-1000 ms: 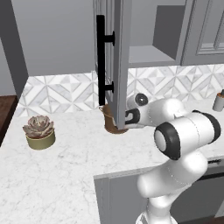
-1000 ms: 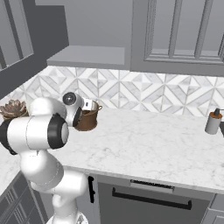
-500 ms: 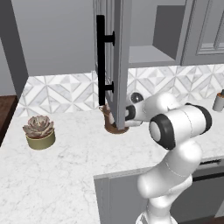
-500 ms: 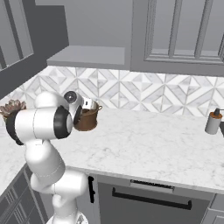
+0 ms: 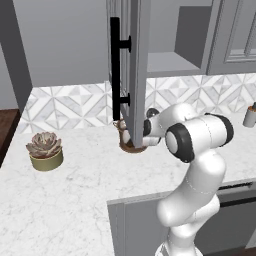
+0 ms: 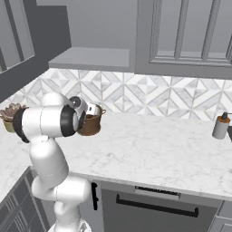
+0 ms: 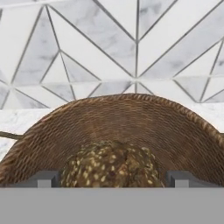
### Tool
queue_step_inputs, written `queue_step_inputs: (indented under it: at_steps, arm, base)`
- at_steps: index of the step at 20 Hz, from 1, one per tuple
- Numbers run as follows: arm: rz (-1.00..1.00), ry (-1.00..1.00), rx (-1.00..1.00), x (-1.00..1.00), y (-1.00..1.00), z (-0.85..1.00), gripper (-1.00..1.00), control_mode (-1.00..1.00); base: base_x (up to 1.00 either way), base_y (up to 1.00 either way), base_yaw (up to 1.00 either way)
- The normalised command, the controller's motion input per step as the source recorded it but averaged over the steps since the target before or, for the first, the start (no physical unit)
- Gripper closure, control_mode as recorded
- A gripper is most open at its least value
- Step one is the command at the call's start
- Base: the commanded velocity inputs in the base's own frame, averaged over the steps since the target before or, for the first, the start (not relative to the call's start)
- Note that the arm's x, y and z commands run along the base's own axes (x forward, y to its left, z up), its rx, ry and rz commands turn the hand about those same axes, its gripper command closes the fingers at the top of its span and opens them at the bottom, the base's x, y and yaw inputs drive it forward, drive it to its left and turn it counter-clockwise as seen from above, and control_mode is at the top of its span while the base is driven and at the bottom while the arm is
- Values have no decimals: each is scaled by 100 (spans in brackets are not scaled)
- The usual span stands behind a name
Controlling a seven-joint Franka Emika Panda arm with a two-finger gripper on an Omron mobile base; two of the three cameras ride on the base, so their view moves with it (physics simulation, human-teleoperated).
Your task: Open the cabinet, pick up the bread from the cabinet and place it in the basket. Then move the basket to the dining counter.
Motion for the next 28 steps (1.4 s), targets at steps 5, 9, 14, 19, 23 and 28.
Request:
queue_step_inputs:
  at_steps: [5, 9, 14, 19, 23, 28]
  arm:
    - [0, 0, 1, 18, 1, -8, 100, -100]
    - [0, 2, 0, 0, 1, -29, 100, -100]
    - [0, 2, 0, 2, 0, -27, 100, -100]
    - [0, 0, 0, 1, 6, -19, -100, -100]
    - [0, 0, 0, 0, 18, -6, -100, -100]
    - [0, 2, 0, 0, 8, 0, -100, -100]
  base:
    - [0, 0, 0]
    - [0, 0, 0]
    - [0, 0, 0]
    - [0, 0, 0]
    - [0, 0, 0]
    - [0, 0, 0]
